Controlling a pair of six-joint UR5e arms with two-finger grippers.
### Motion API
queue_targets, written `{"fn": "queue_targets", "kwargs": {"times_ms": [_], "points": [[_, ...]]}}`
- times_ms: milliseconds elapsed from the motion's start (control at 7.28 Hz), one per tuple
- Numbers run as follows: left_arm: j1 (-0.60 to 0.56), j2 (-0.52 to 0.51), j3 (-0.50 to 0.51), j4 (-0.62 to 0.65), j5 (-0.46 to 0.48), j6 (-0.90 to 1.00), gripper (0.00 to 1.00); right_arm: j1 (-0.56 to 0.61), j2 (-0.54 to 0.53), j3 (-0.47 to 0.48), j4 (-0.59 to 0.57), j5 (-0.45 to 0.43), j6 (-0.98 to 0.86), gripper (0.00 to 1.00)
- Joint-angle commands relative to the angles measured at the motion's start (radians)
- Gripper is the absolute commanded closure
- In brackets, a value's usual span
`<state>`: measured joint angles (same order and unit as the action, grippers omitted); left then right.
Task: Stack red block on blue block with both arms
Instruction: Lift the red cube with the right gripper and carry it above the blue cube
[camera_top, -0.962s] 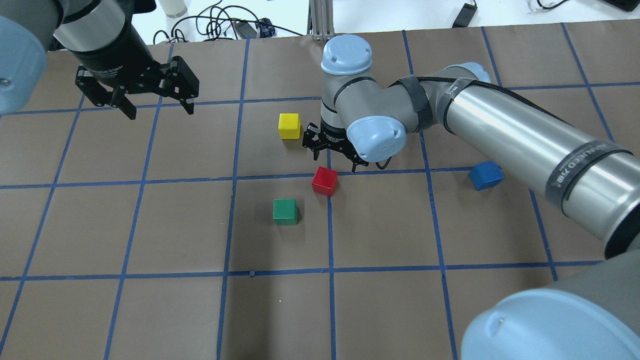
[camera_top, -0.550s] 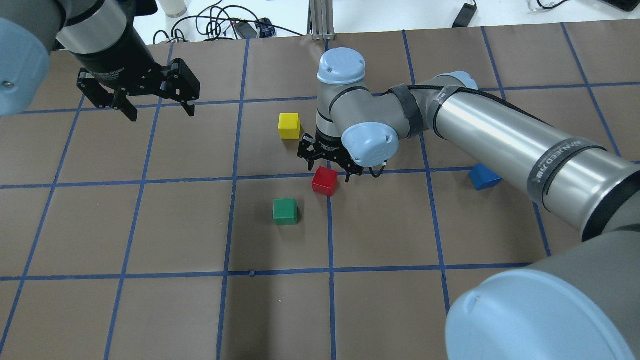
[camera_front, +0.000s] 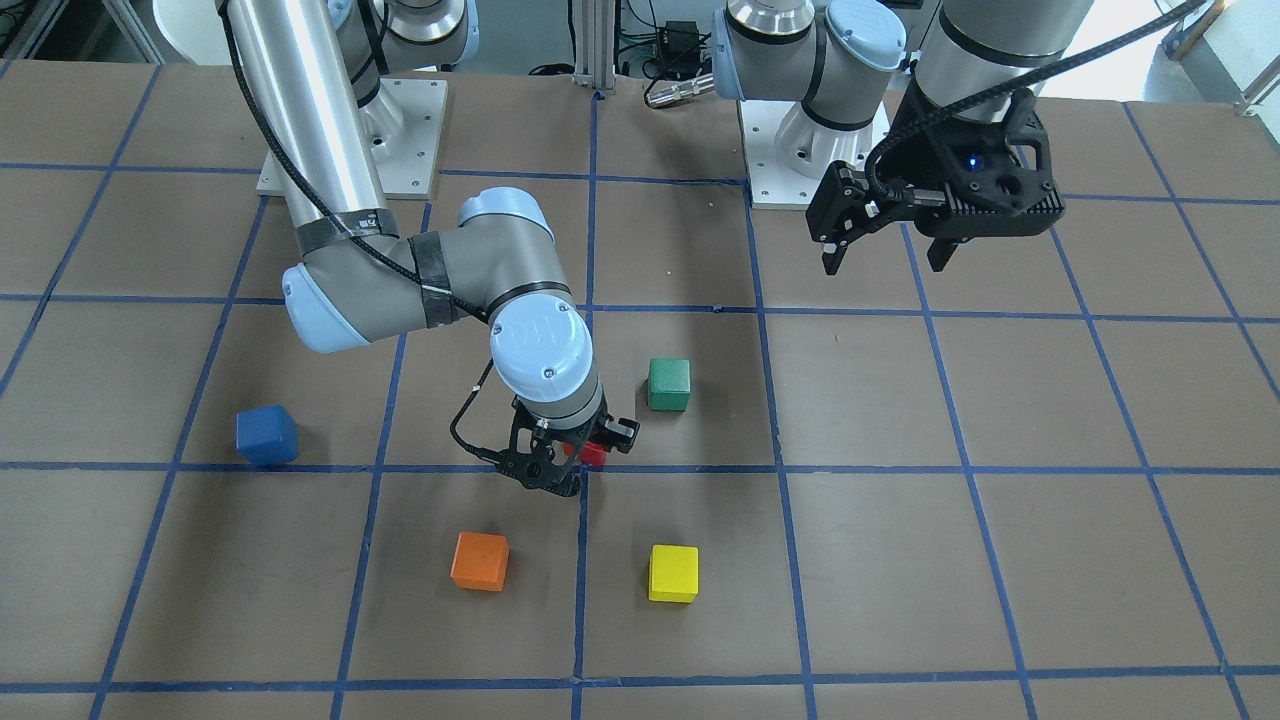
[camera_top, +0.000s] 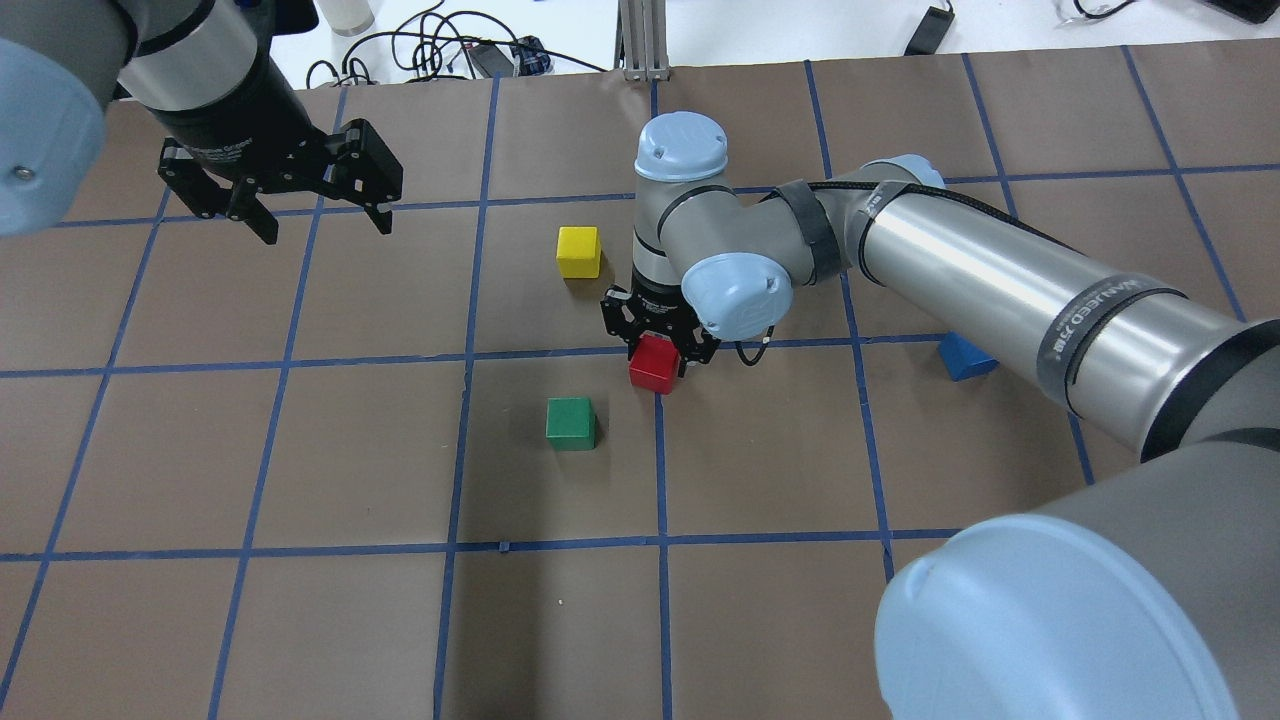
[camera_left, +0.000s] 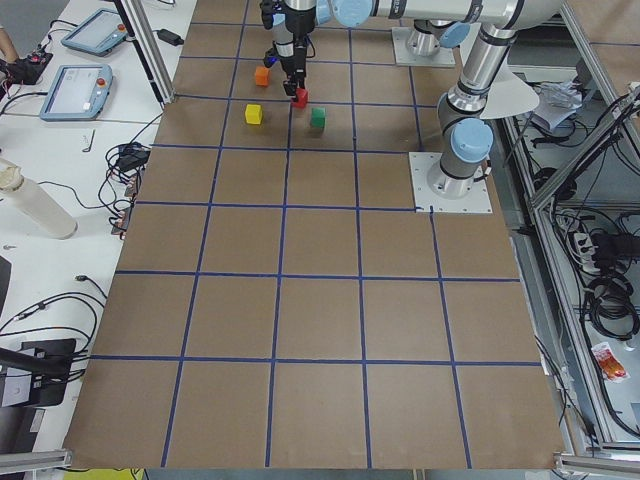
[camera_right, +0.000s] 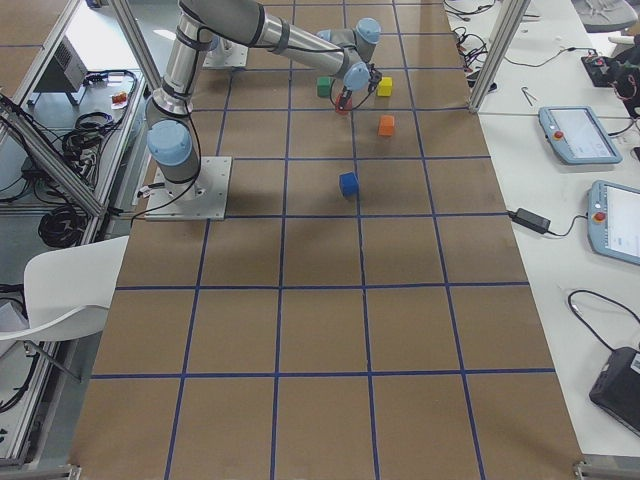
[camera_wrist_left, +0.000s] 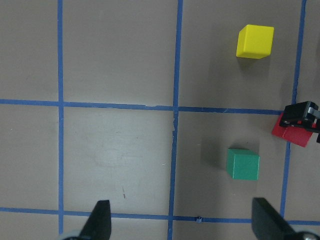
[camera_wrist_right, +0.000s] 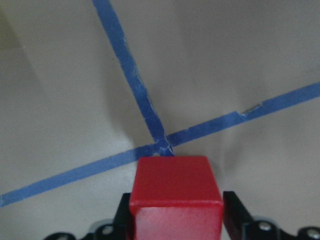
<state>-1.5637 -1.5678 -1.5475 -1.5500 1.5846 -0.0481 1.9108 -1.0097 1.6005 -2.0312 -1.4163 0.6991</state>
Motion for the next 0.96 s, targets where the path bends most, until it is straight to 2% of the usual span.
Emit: {"fn": "queue_targets", "kwargs": {"times_ms": [0,137,687,824], "points": [[-0.001,0.000,0.000,0.001,-0.002,0.001,0.00,-0.001,-0.006,-0.007,-0.001,0.000,0.000,1.00],[-0.001,0.000,-0.002,-0.001,-0.002,0.001,0.00,-0.003,-0.029,-0.025,0.009,-0.003,-0.006,1.00],[-0.001,0.000,0.000,0.001,-0.006,0.001,0.00,-0.111,-0.138,-0.152,0.253,-0.023,-0.065,1.00],[-0.001,0.000,0.000,0.001,-0.006,0.001,0.00,-0.159,-0.177,-0.151,0.308,-0.024,-0.185,1.00]]}}
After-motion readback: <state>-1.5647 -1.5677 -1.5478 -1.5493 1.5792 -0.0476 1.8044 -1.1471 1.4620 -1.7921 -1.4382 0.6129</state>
